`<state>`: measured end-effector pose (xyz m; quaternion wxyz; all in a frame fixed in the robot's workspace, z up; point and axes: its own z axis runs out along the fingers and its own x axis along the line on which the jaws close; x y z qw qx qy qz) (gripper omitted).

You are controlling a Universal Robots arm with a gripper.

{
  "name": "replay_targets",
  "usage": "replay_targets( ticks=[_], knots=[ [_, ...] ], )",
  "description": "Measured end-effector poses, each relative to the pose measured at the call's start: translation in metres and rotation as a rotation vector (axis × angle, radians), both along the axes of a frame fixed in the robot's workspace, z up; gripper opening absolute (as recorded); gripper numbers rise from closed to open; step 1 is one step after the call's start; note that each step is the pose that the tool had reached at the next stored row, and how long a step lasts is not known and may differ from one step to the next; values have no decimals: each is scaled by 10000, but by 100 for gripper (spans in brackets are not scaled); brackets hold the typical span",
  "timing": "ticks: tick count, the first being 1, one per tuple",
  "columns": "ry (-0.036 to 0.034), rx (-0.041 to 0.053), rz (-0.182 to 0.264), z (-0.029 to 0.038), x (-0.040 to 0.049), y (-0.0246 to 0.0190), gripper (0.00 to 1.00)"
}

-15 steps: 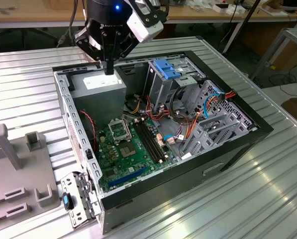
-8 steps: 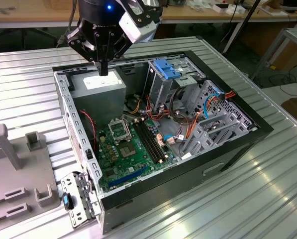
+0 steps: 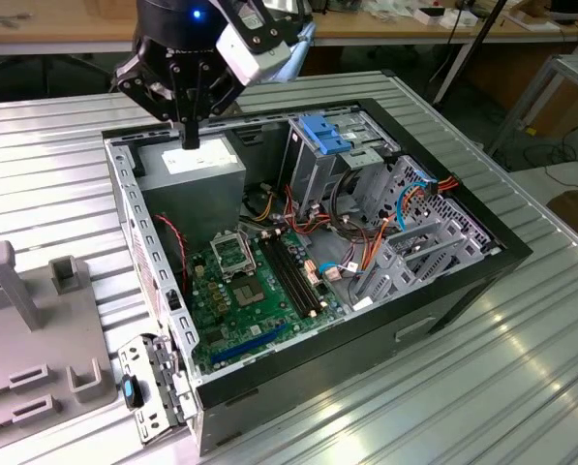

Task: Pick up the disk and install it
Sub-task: 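Reach for the disk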

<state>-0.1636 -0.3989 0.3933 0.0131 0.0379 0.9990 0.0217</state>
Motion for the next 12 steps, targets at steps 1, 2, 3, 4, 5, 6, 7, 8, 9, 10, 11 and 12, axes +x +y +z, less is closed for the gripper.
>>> replay_targets(
  ticks=[1,2,3,4,5,6,7,8,9,10,11,12],
  knots=[
    [0,0,0,0,-13,0,11],
    [0,0,0,0,-29,0,11],
    [0,0,0,0,-42,0,11],
    [0,0,-1,0,-55,0,11],
    [0,0,-1,0,-66,0,11],
    [0,0,-1,0,-82,0,11],
    [0,-1,0,0,-97,0,11],
    [-1,0,0,0,-112,0,11],
    [0,-1,0,0,-124,0,11],
    [0,0,1,0,-137,0,11],
    [0,0,0,0,-147,0,11],
    [0,0,0,0,-171,0,11]
  ],
)
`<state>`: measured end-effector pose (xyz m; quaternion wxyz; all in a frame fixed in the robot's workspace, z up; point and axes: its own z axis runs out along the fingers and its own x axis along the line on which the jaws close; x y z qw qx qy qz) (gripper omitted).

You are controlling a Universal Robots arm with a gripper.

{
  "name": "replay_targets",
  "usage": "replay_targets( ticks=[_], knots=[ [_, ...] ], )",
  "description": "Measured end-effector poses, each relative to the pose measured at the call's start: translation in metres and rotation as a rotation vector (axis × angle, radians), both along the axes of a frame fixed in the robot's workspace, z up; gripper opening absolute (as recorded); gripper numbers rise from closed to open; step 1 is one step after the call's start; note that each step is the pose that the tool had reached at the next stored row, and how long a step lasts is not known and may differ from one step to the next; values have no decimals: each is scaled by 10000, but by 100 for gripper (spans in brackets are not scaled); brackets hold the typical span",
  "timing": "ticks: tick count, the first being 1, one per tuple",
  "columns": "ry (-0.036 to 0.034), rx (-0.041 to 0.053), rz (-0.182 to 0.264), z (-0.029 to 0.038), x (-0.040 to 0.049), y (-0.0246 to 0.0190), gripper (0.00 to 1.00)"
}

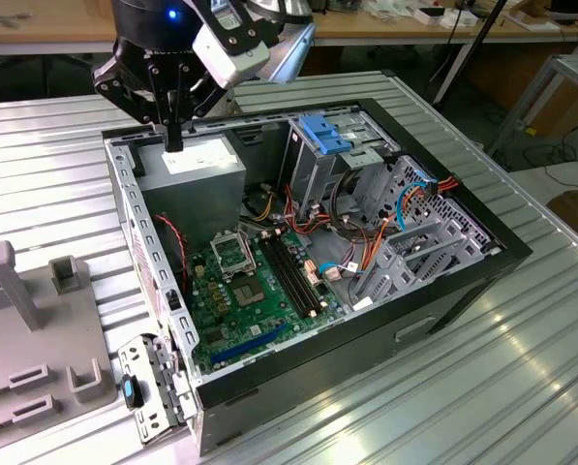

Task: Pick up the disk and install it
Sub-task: 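Reach for the disk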

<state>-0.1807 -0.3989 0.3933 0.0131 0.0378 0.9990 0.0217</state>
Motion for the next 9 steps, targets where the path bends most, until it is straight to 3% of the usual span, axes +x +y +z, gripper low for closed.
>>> replay_targets(
  ticks=[9],
  knots=[
    [0,0,0,0,-141,0,11]
  ],
)
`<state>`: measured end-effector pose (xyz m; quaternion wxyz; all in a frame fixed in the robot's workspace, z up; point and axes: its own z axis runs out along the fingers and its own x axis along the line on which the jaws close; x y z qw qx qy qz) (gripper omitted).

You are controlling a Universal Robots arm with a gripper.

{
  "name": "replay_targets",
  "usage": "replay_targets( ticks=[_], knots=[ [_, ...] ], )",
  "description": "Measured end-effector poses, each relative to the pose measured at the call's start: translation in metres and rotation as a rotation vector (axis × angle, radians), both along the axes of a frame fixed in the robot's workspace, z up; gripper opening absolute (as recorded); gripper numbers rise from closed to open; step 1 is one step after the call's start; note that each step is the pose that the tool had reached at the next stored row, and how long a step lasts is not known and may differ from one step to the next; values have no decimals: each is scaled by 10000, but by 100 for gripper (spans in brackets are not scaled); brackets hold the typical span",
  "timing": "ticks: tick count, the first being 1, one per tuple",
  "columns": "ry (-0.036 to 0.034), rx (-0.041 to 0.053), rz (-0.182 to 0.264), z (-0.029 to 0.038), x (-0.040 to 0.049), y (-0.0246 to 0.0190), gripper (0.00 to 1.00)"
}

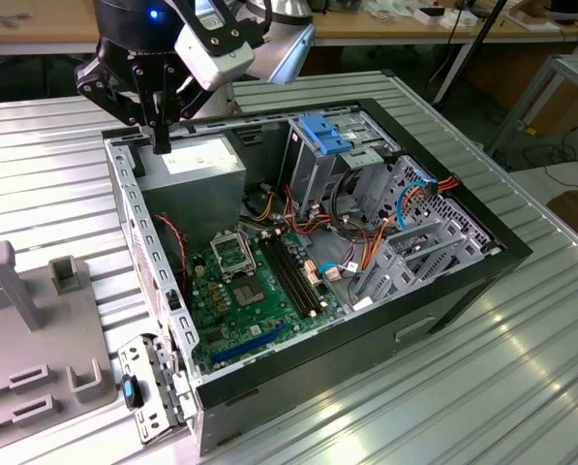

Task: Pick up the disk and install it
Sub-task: 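Reach for the disk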

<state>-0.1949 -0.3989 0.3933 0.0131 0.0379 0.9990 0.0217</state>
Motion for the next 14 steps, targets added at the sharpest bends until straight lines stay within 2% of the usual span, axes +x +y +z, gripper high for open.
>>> replay_targets(
  ticks=[10,14],
  knots=[
    [0,0,0,0,-190,0,11],
    [0,0,-1,0,-306,0,11]
  ],
)
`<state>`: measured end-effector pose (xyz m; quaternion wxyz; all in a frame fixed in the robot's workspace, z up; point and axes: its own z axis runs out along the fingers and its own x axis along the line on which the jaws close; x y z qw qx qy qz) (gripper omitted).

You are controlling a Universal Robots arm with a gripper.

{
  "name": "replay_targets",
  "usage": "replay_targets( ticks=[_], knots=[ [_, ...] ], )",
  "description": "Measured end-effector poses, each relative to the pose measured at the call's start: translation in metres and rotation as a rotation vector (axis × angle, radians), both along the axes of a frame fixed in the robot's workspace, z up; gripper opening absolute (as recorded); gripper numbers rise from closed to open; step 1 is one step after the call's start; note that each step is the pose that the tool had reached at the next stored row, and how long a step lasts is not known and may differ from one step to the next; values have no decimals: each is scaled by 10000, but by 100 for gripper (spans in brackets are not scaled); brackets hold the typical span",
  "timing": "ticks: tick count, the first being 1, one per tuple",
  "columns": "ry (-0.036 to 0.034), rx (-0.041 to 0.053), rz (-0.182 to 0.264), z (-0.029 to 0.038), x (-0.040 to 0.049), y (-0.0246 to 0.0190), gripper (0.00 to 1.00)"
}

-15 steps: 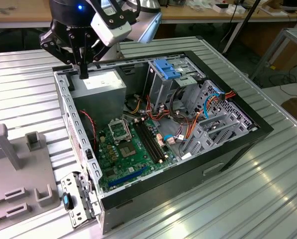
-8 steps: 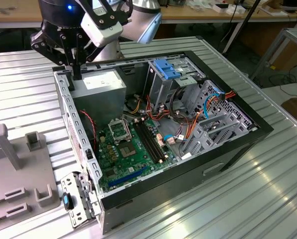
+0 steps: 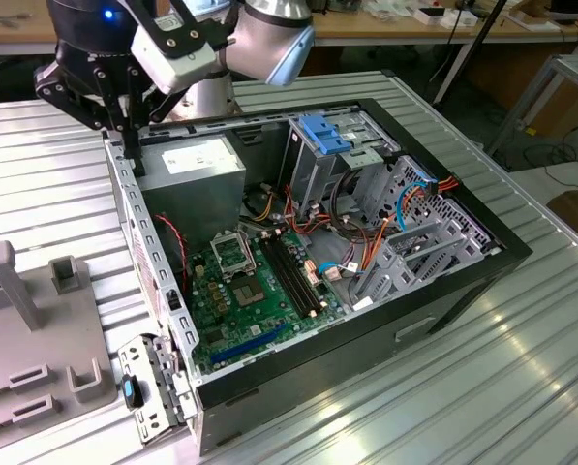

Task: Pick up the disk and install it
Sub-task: 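Reach for the disk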

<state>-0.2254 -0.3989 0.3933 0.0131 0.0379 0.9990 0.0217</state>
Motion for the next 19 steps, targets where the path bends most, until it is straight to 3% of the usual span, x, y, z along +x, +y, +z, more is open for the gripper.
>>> replay_targets(
  ticks=[2,7,12,14,19],
  knots=[
    [1,-1,1,1,-48,2,11],
    [0,0,2,-1,-229,59,11],
    [0,2,1,-2,-340,151,11],
    [1,5,0,-2,-462,183,11],
    [-1,17,2,-4,-783,201,11]
  ],
)
